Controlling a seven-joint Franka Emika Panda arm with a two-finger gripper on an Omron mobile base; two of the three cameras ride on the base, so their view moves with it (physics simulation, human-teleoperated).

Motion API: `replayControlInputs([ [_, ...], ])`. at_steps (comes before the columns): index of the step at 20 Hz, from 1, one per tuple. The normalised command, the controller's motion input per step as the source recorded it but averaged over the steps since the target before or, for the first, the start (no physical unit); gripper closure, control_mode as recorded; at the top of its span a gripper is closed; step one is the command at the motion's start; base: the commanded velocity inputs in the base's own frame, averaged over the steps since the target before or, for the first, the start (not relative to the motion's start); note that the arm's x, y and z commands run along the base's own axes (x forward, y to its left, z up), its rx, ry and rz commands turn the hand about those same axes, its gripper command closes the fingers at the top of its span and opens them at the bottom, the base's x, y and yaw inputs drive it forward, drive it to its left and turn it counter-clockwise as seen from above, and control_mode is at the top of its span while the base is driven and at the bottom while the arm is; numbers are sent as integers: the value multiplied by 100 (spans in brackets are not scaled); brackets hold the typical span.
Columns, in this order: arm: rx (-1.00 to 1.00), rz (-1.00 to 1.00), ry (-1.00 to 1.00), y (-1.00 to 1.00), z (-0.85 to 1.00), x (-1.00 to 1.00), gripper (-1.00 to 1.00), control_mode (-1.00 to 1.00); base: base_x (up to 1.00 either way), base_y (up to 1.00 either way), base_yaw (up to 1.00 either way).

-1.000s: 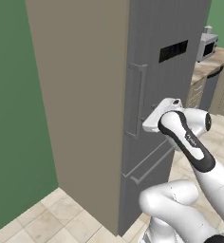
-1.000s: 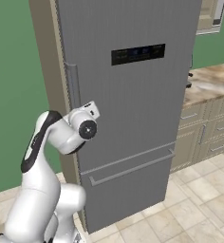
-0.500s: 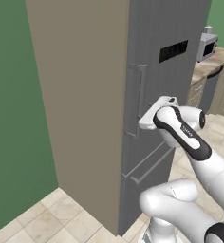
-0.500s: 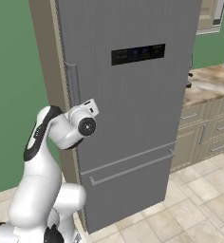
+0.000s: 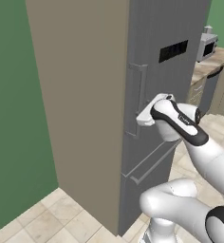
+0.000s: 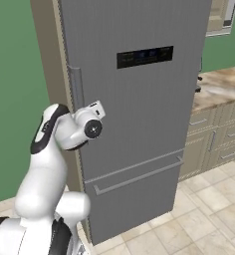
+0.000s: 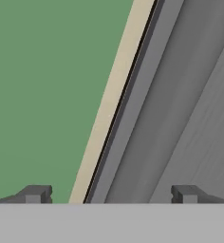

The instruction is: Gather the squash and mushroom from the fridge and place them on a tray on the dining counter. Then gather the chicken drumstick and fish from the fridge and place them on the other tray.

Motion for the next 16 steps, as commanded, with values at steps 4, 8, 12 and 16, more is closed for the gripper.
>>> replayControlInputs([
  [4, 0, 0, 0, 1, 0, 23, -100, -100, 0, 0, 0],
  [8, 0, 0, 0, 14, 0, 18, -100, -100, 0, 0, 0],
  [12, 0, 0, 0, 26, 0, 19, -100, -100, 0, 0, 0],
  [16, 0, 0, 0, 31, 0, 23, -100, -100, 0, 0, 0],
])
